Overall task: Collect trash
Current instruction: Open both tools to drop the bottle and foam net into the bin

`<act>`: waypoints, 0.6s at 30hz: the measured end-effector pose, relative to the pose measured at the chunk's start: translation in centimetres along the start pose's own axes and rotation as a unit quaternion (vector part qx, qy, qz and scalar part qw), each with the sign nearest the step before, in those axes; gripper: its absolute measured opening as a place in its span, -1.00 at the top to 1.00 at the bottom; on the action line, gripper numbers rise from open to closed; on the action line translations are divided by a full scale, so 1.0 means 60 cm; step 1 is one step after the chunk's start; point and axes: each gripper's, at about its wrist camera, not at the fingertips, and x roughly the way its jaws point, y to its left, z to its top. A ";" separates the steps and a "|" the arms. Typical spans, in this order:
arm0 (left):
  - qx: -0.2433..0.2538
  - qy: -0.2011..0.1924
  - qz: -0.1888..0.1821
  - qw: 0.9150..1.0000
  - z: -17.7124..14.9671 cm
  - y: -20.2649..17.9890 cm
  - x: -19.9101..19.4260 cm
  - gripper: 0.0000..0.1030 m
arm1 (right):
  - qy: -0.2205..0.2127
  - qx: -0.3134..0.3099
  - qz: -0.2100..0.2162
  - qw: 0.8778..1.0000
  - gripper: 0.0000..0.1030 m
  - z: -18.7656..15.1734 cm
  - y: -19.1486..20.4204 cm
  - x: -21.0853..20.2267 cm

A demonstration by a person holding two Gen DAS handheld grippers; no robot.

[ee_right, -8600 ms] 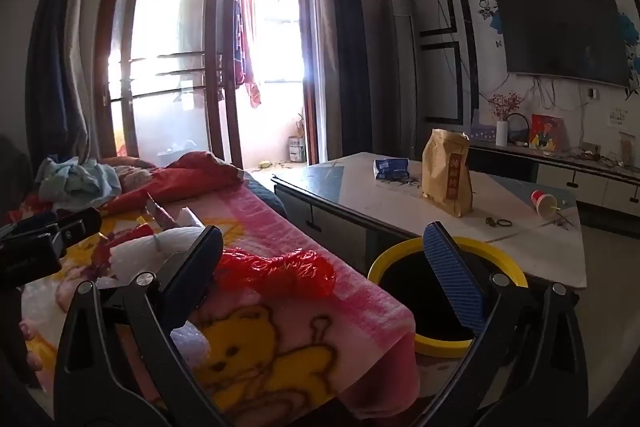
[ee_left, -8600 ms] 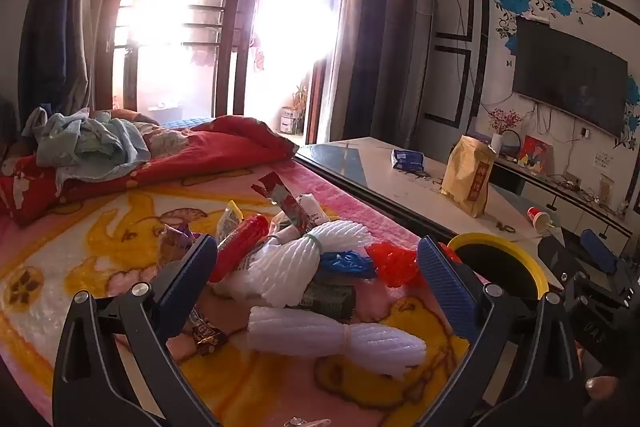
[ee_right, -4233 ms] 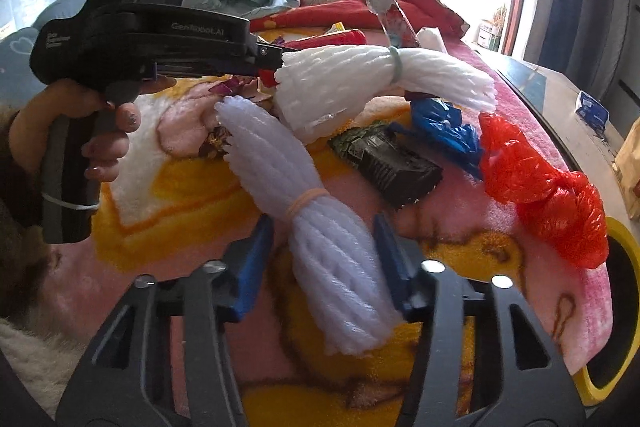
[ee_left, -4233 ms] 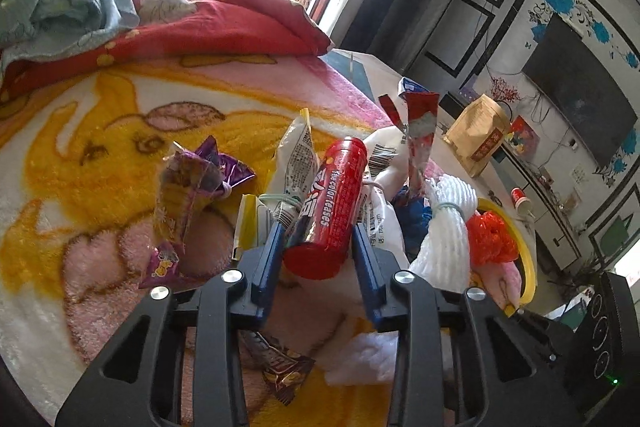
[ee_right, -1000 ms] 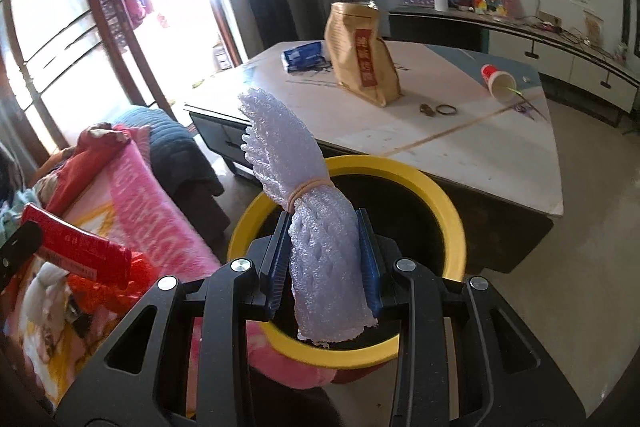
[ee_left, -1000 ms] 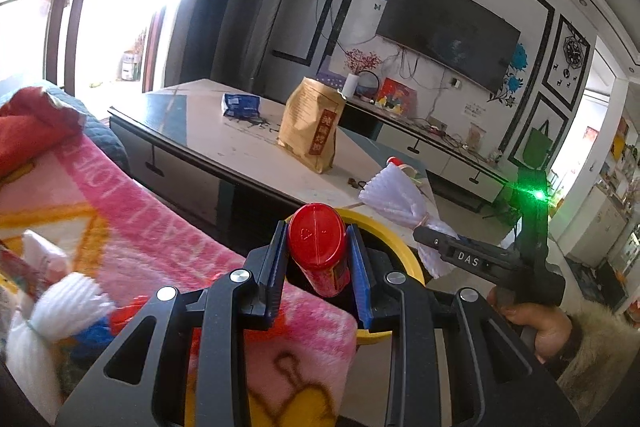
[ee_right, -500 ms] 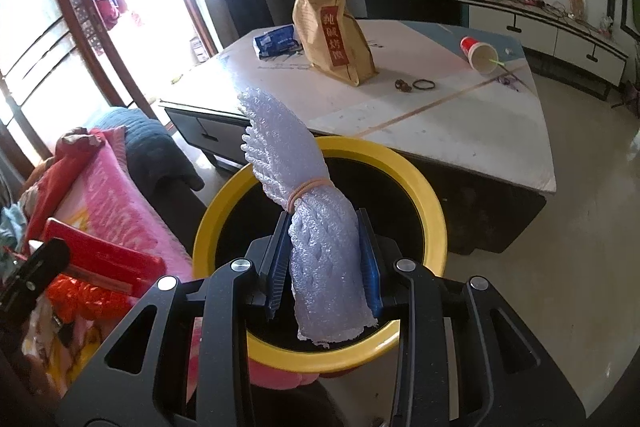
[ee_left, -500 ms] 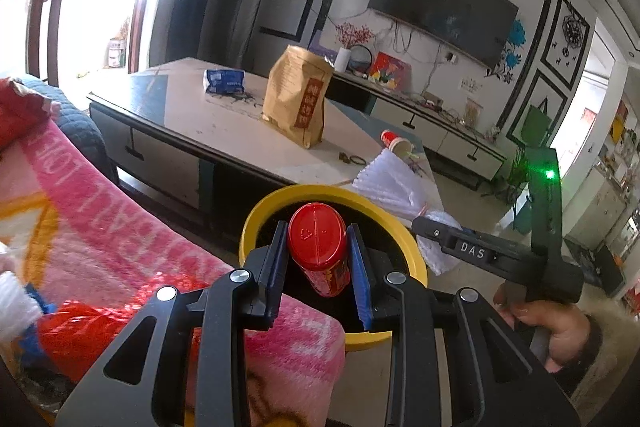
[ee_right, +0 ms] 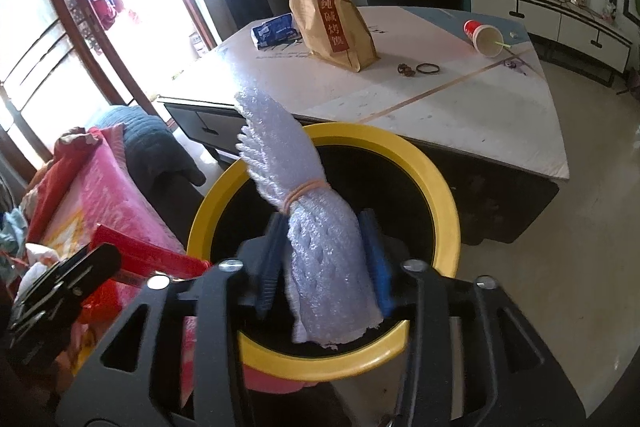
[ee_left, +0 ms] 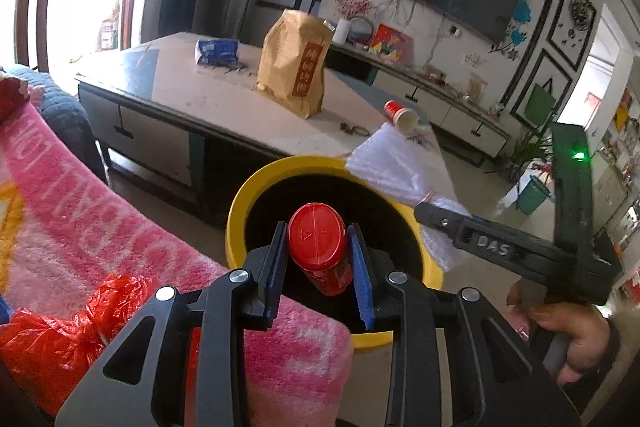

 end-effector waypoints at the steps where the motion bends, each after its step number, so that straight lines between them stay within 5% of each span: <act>1: -0.001 -0.001 0.002 1.000 0.000 0.001 0.000 -0.30 | -0.001 0.000 -0.005 1.000 0.00 -0.002 0.000 0.001; 3: -0.007 -0.009 -0.002 1.000 0.000 0.006 -0.006 -0.64 | -0.001 0.004 -0.008 1.000 -0.04 -0.003 -0.001 0.002; 8: -0.007 -0.027 0.015 0.999 -0.001 0.011 -0.036 -0.85 | -0.006 -0.001 -0.011 1.000 -0.14 -0.004 0.008 -0.005; 18: -0.015 -0.077 0.056 0.995 -0.015 0.034 -0.132 -0.87 | -0.055 -0.059 0.008 0.997 -0.35 -0.006 0.077 -0.055</act>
